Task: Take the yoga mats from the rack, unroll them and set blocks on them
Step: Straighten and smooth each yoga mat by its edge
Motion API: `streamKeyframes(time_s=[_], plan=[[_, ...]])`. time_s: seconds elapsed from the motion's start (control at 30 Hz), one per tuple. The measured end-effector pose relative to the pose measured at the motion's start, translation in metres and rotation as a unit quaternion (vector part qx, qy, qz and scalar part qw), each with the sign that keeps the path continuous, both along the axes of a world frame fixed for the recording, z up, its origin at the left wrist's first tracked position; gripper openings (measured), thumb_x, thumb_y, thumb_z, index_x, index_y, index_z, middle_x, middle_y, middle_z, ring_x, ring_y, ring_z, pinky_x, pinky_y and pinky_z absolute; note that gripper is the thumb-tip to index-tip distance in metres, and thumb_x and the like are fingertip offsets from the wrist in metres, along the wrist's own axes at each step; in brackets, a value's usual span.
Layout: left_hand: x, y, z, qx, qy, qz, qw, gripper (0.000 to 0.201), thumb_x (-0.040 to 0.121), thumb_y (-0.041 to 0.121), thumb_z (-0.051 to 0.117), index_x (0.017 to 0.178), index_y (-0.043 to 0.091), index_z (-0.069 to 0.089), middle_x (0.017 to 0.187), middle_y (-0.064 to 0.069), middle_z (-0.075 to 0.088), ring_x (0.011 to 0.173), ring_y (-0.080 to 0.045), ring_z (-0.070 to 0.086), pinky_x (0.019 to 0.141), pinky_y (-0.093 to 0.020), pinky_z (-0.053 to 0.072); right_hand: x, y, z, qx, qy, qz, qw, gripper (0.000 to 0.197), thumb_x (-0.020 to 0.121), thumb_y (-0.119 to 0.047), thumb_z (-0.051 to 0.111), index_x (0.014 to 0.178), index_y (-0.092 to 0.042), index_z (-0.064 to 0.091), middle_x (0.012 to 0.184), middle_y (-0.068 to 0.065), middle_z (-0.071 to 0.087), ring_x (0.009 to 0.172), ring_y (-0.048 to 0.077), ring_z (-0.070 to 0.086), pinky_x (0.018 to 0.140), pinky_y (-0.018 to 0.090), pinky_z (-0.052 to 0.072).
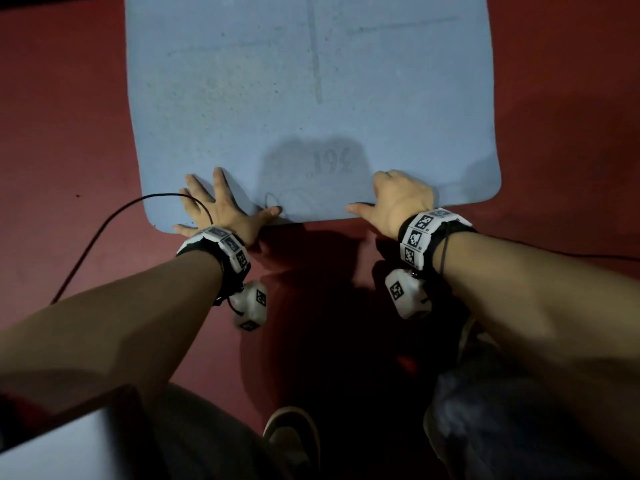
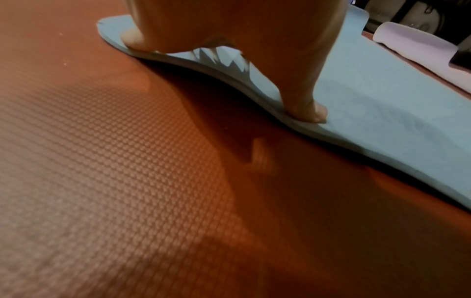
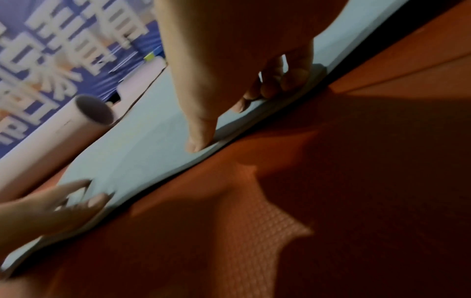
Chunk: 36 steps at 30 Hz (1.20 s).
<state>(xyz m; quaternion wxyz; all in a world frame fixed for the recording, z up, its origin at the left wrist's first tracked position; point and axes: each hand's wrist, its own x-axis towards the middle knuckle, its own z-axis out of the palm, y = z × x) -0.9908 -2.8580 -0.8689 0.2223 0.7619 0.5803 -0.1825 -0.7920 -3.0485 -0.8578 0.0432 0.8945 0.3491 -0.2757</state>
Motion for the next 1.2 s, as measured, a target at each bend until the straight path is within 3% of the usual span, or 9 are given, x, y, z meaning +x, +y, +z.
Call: streamKeyframes(time_s=[0.17,0.3,0.43,0.53,0.6,0.67,0.77,0.93,1.2], plan=[[0.003,0.000,0.004,-0.004,0.006,0.007,1.000,0.125,0.056,0.085,0.067,0.152,0.041,0.000,0.163,-0.001,-0.018,0.150,-0.033,-0.015,0.109,-0.076,0.008,0.007,-0.012,0.003,-0.018,-0.011,-0.058,0.998,0.070,0.078,-0.080,0.050,0.114,-0.020,0.055,0.120,0.006,0.058,0.112,0.030,0.057,0.082,0.036,0.044],[0.016,-0.007,0.006,-0.026,0.033,0.004,0.999,0.115,0.070,0.076,0.066,0.154,0.040,-0.004,0.162,-0.006,-0.024,0.148,-0.037,-0.021,0.110,-0.075,0.009,0.008,-0.010,0.006,-0.007,0.005,-0.077,0.997,0.066,0.078,-0.076,0.056,0.111,-0.018,0.056,0.118,0.006,0.058,0.110,0.029,0.056,0.075,0.033,0.037],[0.041,-0.024,0.010,-0.040,0.033,-0.014,0.999,0.085,0.091,0.030,0.060,0.152,0.050,0.004,0.162,-0.004,-0.025,0.148,-0.039,-0.020,0.111,-0.073,0.008,0.006,-0.009,0.007,0.004,0.017,-0.090,0.996,0.065,0.079,-0.073,0.058,0.111,-0.017,0.055,0.119,0.007,0.057,0.111,0.029,0.055,0.076,0.033,0.037],[0.062,-0.040,0.021,-0.072,0.033,-0.050,0.996,0.090,0.084,0.003,0.045,0.152,0.052,0.010,0.162,0.000,-0.023,0.148,-0.038,-0.020,0.111,-0.073,0.003,0.007,-0.009,0.009,0.005,0.023,-0.093,0.995,0.062,0.079,-0.072,0.059,0.106,-0.017,0.055,0.114,0.006,0.058,0.107,0.028,0.055,0.074,0.033,0.037],[0.076,-0.051,0.024,-0.072,0.028,-0.106,0.991,0.079,0.088,0.014,0.049,0.150,0.050,0.017,0.163,0.000,-0.018,0.149,-0.039,-0.016,0.111,-0.074,0.004,0.007,-0.012,0.009,0.024,0.023,-0.099,0.995,0.055,0.081,-0.068,0.061,0.098,-0.017,0.056,0.105,0.004,0.059,0.101,0.026,0.056,0.072,0.031,0.036],[0.089,-0.061,0.023,-0.062,0.019,-0.176,0.982,0.063,0.092,0.040,0.055,0.147,0.049,0.025,0.164,-0.002,-0.010,0.149,-0.040,-0.007,0.109,-0.076,0.007,0.009,-0.019,0.007,0.066,0.035,-0.130,0.989,0.042,0.083,-0.058,0.066,0.089,-0.017,0.057,0.095,0.002,0.059,0.094,0.024,0.057,0.070,0.030,0.037],[0.109,-0.075,0.020,-0.045,0.008,-0.250,0.967,0.060,0.086,0.058,0.060,0.140,0.046,0.038,0.159,-0.004,0.009,0.144,-0.040,0.012,0.107,-0.071,0.020,0.025,-0.035,0.008,0.102,0.068,-0.188,0.974,0.029,0.086,-0.041,0.070,0.087,-0.017,0.054,0.093,0.003,0.060,0.087,0.024,0.057,0.074,0.031,0.044],[0.125,-0.099,0.012,0.029,-0.010,-0.341,0.940,0.063,0.082,0.055,0.067,0.135,0.029,0.045,0.146,-0.012,0.028,0.127,-0.039,0.032,0.097,-0.050,0.036,0.059,-0.076,0.014,0.058,0.056,-0.260,0.962,0.022,0.089,-0.028,0.068,0.096,-0.019,0.050,0.107,0.008,0.062,0.097,0.028,0.060,0.075,0.027,0.040],[0.138,-0.103,-0.001,0.036,0.001,-0.311,0.950,0.082,0.070,0.049,0.081,0.134,0.022,0.037,0.147,-0.013,0.024,0.131,-0.040,0.027,0.095,-0.055,0.040,0.065,-0.088,0.011,0.010,0.049,-0.343,0.938,0.039,0.094,-0.025,0.060,0.127,-0.010,0.045,0.124,0.014,0.058,0.111,0.033,0.059,0.084,0.035,0.047]])
